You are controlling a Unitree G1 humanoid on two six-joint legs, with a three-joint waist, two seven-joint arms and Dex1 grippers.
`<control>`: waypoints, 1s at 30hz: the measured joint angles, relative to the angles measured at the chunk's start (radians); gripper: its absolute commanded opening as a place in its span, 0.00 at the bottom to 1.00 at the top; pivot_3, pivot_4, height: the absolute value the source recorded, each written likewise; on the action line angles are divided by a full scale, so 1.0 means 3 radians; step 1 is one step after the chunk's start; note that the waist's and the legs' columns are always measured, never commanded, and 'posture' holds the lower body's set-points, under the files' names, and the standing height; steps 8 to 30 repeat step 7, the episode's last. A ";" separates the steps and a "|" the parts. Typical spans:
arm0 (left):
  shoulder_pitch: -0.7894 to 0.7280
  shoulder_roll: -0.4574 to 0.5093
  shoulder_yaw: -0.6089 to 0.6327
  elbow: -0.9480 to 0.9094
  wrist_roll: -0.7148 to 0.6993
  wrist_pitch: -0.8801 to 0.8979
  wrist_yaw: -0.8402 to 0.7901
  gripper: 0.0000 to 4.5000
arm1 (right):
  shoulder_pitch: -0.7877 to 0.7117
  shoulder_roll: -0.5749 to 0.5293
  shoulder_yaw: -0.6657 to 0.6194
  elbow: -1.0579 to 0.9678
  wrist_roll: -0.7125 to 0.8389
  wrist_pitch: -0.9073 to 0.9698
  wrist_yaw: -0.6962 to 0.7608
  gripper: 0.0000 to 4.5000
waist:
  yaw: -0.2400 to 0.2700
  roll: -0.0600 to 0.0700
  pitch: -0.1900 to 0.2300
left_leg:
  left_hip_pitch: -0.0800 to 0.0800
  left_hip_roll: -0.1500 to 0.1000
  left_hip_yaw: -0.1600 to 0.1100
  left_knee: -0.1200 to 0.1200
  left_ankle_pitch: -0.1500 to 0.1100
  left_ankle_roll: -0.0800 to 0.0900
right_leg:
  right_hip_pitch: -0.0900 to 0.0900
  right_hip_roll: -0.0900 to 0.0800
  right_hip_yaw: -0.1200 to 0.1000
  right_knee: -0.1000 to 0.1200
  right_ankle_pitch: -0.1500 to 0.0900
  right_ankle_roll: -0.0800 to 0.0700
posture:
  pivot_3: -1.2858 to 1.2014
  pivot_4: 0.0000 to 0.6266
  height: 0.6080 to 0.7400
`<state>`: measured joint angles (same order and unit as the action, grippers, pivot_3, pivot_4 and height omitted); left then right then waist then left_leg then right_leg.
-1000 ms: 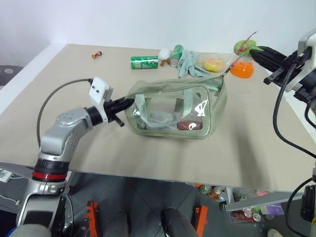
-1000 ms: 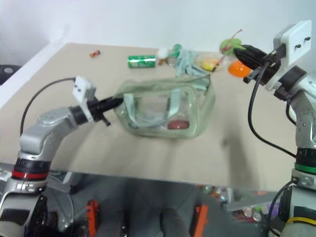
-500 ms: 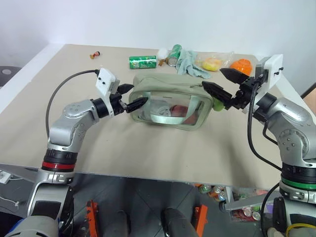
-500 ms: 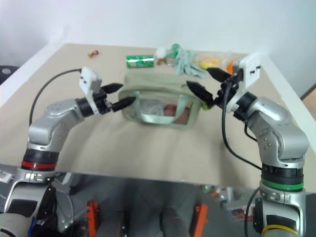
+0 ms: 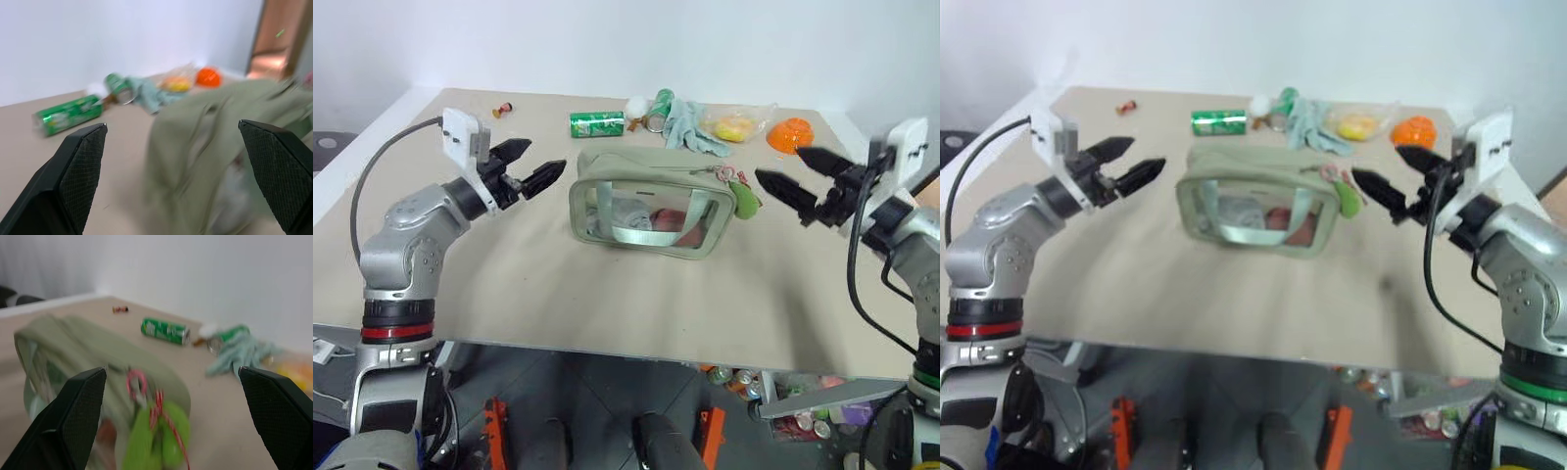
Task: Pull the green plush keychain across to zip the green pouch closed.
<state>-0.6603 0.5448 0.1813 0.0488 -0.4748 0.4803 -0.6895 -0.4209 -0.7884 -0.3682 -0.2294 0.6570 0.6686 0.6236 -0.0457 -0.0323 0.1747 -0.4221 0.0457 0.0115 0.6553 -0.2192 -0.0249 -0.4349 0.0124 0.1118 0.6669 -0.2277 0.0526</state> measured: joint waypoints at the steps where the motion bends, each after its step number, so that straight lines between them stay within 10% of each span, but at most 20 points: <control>1: 0.0130 0.0052 -0.0044 -0.0005 0.0128 -0.0048 0.0056 0.99 | 0.0161 0.0000 -0.0011 -0.0080 -0.0043 -0.0001 -0.0024 1.00 | -0.0003 0.0000 0.0000 | 0.0001 0.0001 0.0000 -0.0001 0.0000 0.0000 | -0.0001 0.0000 0.0001 0.0000 0.0000 0.0000 | 0.52 0.24 1.00; 30: 0.0748 0.0034 -0.0162 -0.0183 0.0357 -0.0056 0.0198 0.99 | 0.0673 0.0170 -0.0047 -0.0467 -0.0196 -0.0048 -0.0320 1.00 | -0.0004 -0.0001 0.0000 | -0.0002 0.0001 0.0000 0.0001 0.0009 -0.0007 | -0.0002 0.0000 0.0000 0.0001 0.0001 0.0002 | 0.52 0.24 1.00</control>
